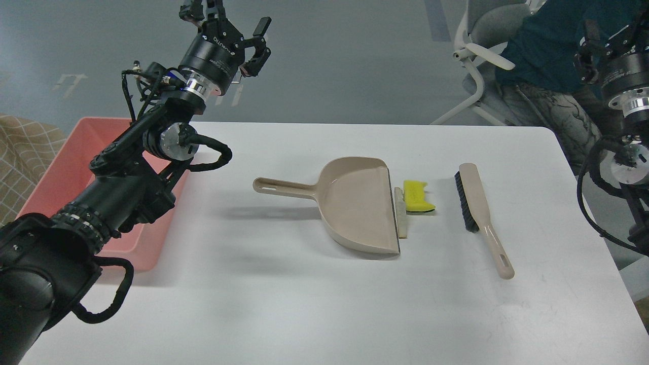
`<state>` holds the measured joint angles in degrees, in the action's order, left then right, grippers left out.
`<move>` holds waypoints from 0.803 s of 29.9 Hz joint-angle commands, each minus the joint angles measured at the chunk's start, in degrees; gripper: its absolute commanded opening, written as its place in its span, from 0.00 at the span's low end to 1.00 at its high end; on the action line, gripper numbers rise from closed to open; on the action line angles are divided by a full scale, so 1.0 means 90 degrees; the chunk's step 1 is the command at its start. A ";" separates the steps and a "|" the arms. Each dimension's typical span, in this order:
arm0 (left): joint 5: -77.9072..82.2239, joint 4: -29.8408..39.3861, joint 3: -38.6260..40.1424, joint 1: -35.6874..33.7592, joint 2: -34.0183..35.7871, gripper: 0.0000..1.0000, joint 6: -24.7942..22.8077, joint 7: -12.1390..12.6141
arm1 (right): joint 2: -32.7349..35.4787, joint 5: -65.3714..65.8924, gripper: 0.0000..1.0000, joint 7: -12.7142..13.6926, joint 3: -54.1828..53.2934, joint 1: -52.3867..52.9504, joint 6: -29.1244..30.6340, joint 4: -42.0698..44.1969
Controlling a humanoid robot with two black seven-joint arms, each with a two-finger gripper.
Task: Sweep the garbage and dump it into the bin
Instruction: 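Raise the left arm and move the left gripper above the pink bin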
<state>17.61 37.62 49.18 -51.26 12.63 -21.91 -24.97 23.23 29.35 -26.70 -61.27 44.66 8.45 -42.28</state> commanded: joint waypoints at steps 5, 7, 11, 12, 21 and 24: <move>0.0006 -0.0165 0.0004 -0.0046 0.0217 0.98 0.0080 0.0040 | -0.0052 0.0000 1.00 0.0027 -0.0008 -0.0011 0.0027 0.0040; 0.0016 -0.0322 -0.0025 -0.0105 0.0198 0.98 0.0071 0.0050 | -0.0052 0.0000 1.00 0.0028 -0.0008 -0.0001 0.0028 0.0049; -0.0003 -0.0645 -0.0025 -0.0251 0.0110 0.98 0.0119 0.0769 | -0.0061 0.0000 1.00 0.0037 0.0001 -0.0001 0.0009 0.0010; -0.0023 -0.0655 -0.0006 -0.0251 0.0100 0.98 0.0149 0.0986 | -0.0061 0.0000 1.00 0.0057 0.0001 -0.0001 0.0008 0.0001; 0.0065 -0.0645 -0.0025 -0.0388 -0.0056 0.98 0.0315 0.1105 | -0.0120 -0.0019 1.00 0.0437 0.0021 0.0028 0.0008 0.0050; 0.0065 -0.0645 -0.0025 -0.0388 -0.0075 0.98 0.0451 0.1105 | -0.0257 -0.0019 1.00 0.0935 0.0021 0.0057 0.0018 0.0050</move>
<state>18.15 31.79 48.99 -54.65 12.12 -18.78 -14.96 21.79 29.21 -21.55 -61.10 44.96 8.61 -41.71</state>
